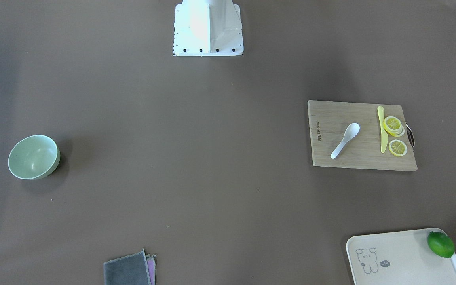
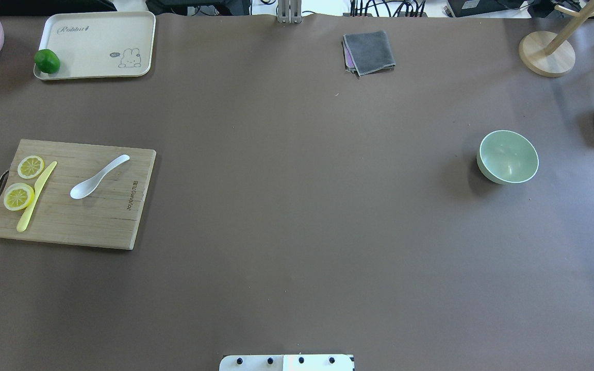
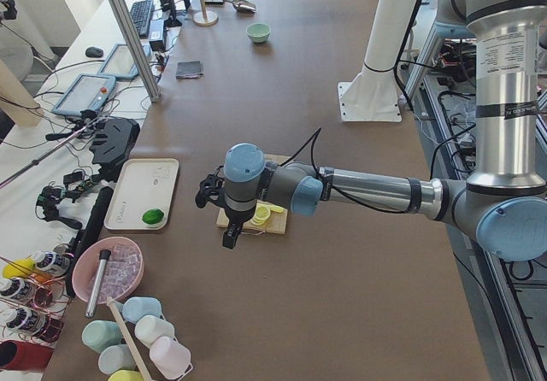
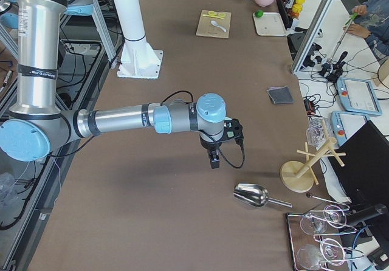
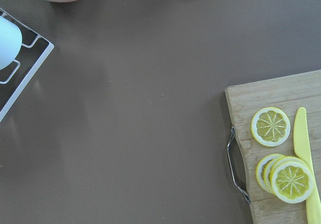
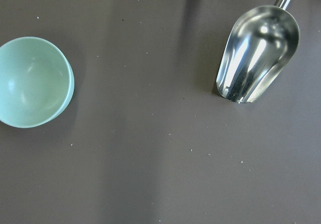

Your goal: Place spoon in bowl

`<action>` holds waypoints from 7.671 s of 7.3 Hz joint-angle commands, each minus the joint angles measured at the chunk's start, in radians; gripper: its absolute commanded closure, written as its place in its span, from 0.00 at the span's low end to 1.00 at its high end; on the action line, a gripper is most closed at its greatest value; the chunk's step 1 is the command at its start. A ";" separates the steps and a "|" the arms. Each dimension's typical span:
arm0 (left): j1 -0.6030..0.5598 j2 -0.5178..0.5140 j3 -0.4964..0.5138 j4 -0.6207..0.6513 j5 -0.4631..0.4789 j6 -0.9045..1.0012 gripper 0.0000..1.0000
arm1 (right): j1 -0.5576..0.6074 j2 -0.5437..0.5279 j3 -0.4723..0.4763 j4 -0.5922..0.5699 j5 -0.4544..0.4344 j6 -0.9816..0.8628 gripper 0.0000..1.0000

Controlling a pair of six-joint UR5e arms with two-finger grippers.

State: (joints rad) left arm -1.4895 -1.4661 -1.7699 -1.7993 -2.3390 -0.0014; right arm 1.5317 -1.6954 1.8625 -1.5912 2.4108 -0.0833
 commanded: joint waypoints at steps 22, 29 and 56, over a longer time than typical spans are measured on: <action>0.679 -0.333 0.162 -0.268 0.320 -0.488 0.37 | -0.832 0.511 -0.117 0.375 -0.223 1.414 1.00; 0.689 -0.429 0.124 -0.221 0.277 -0.584 1.00 | -1.181 0.781 -0.222 0.366 -0.570 1.729 1.00; 0.107 -0.051 0.037 -0.049 -0.051 -0.155 0.02 | -0.352 0.033 0.113 0.192 -0.216 0.595 0.00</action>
State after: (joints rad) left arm -1.3797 -1.5254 -1.7241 -1.8484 -2.3921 -0.1540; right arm 1.1398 -1.6417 1.9943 -1.3994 2.1925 0.5696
